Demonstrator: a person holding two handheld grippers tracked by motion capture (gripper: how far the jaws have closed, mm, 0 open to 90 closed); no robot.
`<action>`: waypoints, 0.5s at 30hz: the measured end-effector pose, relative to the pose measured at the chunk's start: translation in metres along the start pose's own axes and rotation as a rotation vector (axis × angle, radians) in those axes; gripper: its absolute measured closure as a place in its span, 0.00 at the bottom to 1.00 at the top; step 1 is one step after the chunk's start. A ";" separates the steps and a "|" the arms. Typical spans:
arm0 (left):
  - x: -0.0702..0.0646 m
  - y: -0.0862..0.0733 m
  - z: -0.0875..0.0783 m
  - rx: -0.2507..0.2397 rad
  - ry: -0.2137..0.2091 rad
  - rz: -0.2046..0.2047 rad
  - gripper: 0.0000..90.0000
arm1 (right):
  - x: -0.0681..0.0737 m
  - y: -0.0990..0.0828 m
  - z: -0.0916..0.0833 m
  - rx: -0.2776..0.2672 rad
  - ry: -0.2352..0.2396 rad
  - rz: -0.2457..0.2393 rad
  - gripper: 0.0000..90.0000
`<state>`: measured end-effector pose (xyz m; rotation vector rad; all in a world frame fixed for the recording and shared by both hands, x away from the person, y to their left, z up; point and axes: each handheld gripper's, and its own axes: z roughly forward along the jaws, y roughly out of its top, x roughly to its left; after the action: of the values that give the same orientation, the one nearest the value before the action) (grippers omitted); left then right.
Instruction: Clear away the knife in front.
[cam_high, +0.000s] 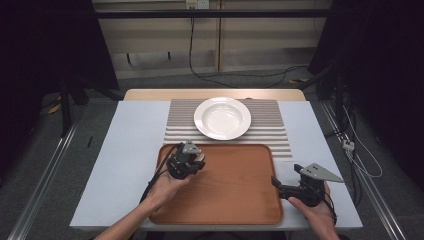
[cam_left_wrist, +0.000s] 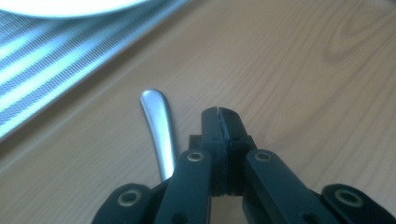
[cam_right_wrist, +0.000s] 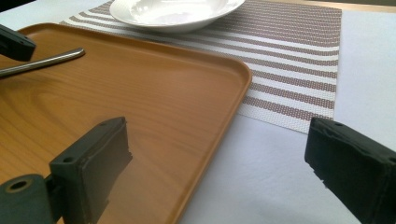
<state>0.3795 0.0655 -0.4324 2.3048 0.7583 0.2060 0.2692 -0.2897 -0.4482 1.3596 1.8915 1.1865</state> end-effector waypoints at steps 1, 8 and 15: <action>0.000 0.000 0.004 0.013 0.003 0.000 1.00 | 0.000 0.000 0.000 -0.001 0.000 0.002 0.07; 0.003 -0.004 0.013 0.049 0.029 0.019 1.00 | 0.000 0.000 0.000 -0.001 0.001 0.005 0.07; 0.003 -0.005 0.015 0.048 0.010 0.109 1.00 | 0.001 0.000 -0.001 -0.001 -0.008 -0.003 0.07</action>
<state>0.3843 0.0618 -0.4469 2.3942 0.6496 0.2513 0.2684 -0.2887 -0.4476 1.3588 1.8864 1.1794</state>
